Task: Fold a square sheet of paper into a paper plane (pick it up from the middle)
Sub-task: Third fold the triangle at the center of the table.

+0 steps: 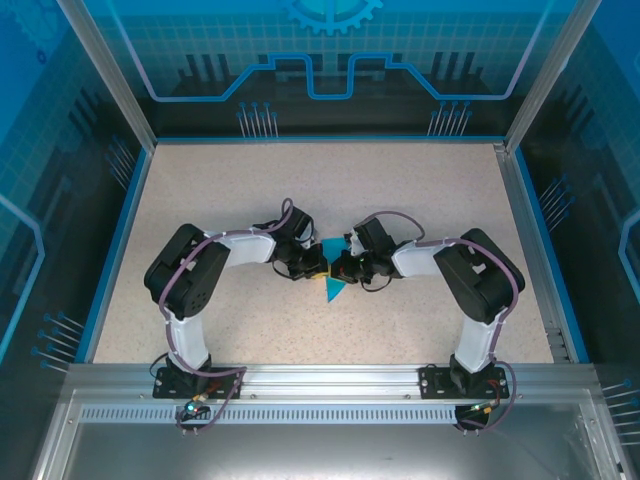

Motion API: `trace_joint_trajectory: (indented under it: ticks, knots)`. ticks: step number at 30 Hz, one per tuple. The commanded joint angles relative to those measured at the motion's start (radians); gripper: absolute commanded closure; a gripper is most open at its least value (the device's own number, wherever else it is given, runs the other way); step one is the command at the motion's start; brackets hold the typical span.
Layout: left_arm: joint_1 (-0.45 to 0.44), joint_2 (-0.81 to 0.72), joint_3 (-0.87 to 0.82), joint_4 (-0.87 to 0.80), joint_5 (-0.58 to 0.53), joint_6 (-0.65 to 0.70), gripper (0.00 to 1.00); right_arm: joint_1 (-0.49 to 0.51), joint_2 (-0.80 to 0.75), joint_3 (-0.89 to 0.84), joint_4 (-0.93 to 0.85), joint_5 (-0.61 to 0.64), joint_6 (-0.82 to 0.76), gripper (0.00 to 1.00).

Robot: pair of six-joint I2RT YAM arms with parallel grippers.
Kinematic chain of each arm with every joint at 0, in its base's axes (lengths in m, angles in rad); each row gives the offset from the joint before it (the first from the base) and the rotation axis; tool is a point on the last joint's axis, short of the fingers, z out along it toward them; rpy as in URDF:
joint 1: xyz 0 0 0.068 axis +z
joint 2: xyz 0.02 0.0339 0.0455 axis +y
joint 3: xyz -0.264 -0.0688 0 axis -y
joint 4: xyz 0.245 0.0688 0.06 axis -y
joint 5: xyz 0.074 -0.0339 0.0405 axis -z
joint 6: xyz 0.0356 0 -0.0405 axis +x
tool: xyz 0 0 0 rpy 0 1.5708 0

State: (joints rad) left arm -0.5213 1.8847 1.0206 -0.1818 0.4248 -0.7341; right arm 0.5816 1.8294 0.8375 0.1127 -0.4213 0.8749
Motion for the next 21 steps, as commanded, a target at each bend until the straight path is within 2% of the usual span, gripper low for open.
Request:
trace_joint_trajectory:
  ticks: [1, 8, 21]
  knots:
    - [-0.005, 0.030, 0.015, -0.065, -0.068, 0.008, 1.00, -0.020, -0.038, -0.020, -0.032, 0.003, 0.009, 1.00]
    - [-0.005, 0.038, 0.015, -0.079, -0.080, 0.015, 1.00, -0.027, -0.089, -0.022, -0.065, 0.013, -0.008, 1.00]
    - [-0.013, 0.031, 0.035, -0.087, -0.063, 0.023, 1.00, -0.031, -0.044, -0.067, -0.095, 0.067, -0.005, 1.00]
